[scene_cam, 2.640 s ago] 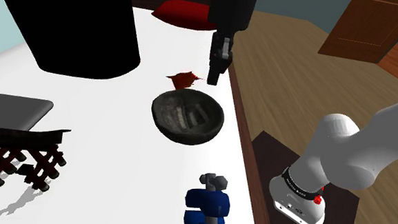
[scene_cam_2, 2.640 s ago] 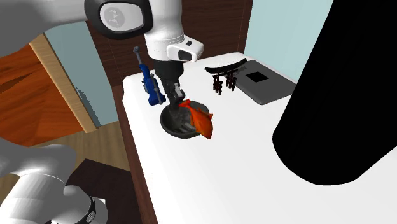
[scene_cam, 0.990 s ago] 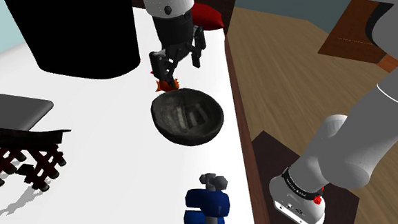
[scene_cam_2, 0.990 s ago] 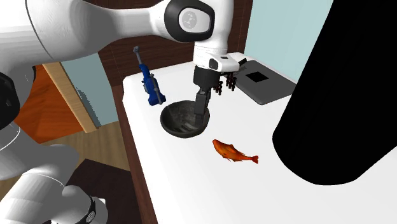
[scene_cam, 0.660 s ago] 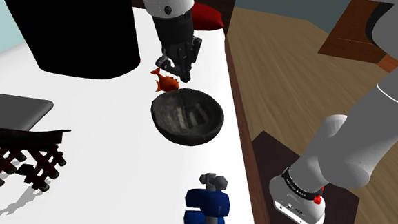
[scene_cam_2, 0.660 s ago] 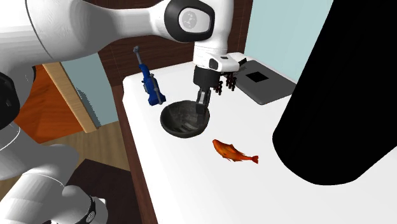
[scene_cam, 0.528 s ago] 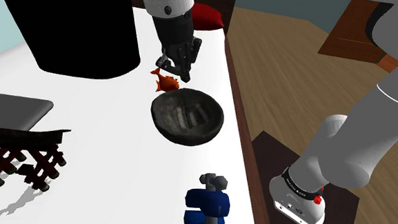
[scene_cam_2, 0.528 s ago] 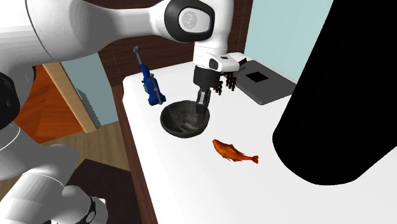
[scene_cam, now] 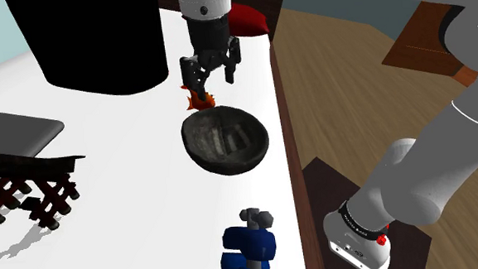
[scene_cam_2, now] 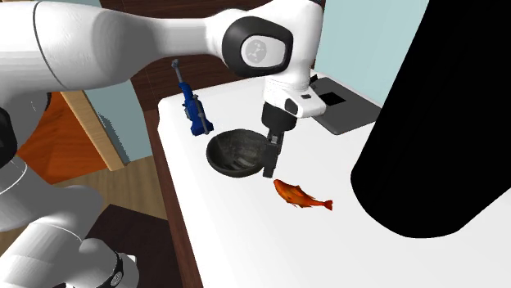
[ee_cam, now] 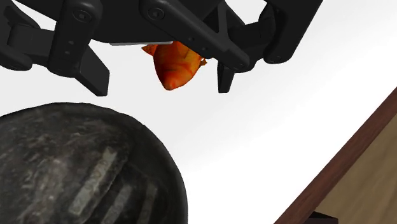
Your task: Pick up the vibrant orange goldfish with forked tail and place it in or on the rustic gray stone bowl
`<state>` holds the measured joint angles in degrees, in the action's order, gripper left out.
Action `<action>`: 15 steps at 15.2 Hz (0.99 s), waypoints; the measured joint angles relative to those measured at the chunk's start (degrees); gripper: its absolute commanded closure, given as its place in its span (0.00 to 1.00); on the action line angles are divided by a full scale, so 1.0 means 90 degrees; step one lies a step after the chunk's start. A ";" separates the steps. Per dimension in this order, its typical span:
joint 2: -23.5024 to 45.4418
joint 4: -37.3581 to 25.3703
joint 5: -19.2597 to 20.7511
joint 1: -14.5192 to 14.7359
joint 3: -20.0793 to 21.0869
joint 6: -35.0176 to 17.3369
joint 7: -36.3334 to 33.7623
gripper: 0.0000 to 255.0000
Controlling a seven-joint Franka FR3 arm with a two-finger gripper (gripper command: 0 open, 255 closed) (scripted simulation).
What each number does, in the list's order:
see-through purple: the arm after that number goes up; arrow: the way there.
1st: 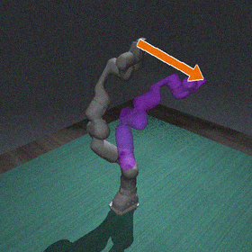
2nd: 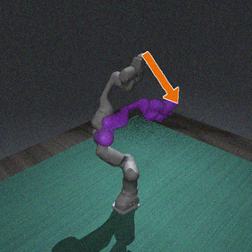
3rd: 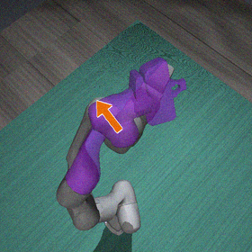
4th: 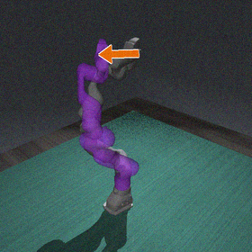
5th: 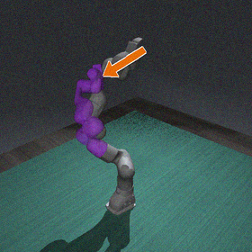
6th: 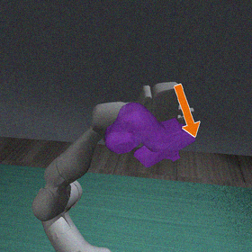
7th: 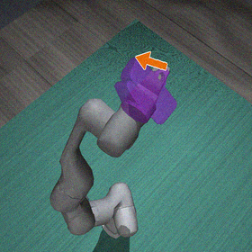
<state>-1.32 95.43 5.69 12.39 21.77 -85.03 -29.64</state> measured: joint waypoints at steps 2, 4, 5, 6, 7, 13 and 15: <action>0.0079 0.0133 -0.0427 -0.0198 -0.0218 -0.0403 0.0355 0.00; 0.0212 0.0159 -0.0867 -0.0407 -0.0430 -0.0696 0.0755 0.00; 0.0283 0.0192 -0.1027 -0.0477 -0.0498 -0.0837 0.0897 0.00; 0.0318 0.0264 -0.1113 -0.0511 -0.0529 -0.0961 0.0967 0.00; 0.0336 0.0334 -0.1158 -0.0524 -0.0540 -0.1060 0.0999 0.00; 0.0316 0.0866 -0.1221 -0.0524 -0.0539 -0.1587 0.1053 0.00; 0.0303 0.0926 -0.1226 -0.0526 -0.0541 -0.1634 0.1062 0.00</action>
<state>1.41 103.76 -5.35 7.66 16.90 -99.74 -20.08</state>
